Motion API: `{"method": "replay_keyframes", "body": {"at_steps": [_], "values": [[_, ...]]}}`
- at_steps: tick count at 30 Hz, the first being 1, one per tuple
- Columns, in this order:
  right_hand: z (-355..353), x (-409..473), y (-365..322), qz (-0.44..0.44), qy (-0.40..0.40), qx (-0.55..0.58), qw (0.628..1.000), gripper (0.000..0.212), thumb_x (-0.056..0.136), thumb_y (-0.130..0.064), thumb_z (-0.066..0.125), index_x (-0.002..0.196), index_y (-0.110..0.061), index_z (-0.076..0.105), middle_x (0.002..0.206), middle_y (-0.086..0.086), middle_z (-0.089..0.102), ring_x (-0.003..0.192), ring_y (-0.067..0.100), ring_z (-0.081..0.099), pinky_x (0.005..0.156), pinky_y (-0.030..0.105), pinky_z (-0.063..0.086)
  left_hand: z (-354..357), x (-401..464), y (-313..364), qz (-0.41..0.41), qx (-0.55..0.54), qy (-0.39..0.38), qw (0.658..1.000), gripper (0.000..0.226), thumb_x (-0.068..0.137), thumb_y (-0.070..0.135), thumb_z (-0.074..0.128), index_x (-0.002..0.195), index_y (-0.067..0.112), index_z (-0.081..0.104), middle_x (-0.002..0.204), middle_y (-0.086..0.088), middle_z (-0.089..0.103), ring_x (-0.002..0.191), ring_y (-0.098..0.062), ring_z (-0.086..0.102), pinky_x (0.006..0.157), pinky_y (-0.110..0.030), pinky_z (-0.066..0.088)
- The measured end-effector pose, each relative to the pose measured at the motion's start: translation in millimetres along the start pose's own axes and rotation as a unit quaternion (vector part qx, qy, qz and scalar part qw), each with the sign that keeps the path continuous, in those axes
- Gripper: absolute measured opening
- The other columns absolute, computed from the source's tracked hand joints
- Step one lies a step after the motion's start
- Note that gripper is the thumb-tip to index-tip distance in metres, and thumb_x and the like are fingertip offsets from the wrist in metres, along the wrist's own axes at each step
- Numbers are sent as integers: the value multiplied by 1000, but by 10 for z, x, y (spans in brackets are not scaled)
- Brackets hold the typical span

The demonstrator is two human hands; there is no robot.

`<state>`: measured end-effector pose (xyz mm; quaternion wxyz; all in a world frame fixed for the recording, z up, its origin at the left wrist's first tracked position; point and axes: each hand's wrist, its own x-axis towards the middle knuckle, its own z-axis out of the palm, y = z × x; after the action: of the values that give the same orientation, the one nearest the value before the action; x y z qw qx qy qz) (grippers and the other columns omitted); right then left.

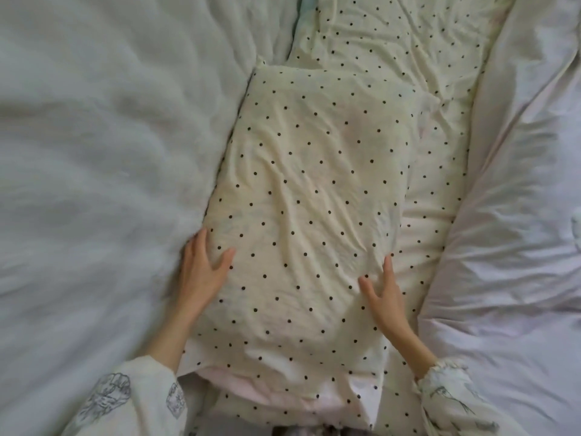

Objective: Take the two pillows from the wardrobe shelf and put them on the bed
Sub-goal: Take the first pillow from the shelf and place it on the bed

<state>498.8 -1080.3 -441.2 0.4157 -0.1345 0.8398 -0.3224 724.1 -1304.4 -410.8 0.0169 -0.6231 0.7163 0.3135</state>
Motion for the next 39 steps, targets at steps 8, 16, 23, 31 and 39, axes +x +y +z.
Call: {"method": "replay_keyframes", "body": {"at_steps": [8,16,23,31,39], "values": [[-37,-37,-18,70,-48,24,996,74,91,-47,46,146,-33,-1,154,-1,21,135,26,31,100,36,30,-103,115,88,-90,-24,-105,990,97,73,66,58,147,27,8,154,-8,19,138,-29,24,111,-45,25],[-70,-403,-57,47,-42,62,996,100,71,-48,72,146,-32,9,152,4,22,138,21,23,110,41,26,-380,-205,83,-24,9,-18,1000,92,60,79,54,136,42,19,146,-9,27,130,-33,37,104,-46,32],[33,-416,-6,67,-99,15,993,109,72,-31,76,147,-20,-2,148,15,29,132,28,33,98,33,32,-246,-228,-89,-48,74,-60,994,91,73,65,58,144,36,10,142,-19,27,127,-38,35,102,-47,32],[-49,-515,123,131,-147,-21,980,101,75,-24,73,146,-27,1,139,3,36,118,30,48,77,39,51,-213,-365,-58,-55,78,-85,992,76,88,34,57,148,28,9,148,-21,19,134,-38,23,108,-48,25],[-63,-83,-261,-126,33,-278,952,70,89,-46,49,146,-27,12,155,16,5,142,34,4,110,47,19,188,-367,572,178,227,15,957,65,91,42,44,146,36,10,156,-13,-6,142,-34,-10,103,-68,-4]]}}
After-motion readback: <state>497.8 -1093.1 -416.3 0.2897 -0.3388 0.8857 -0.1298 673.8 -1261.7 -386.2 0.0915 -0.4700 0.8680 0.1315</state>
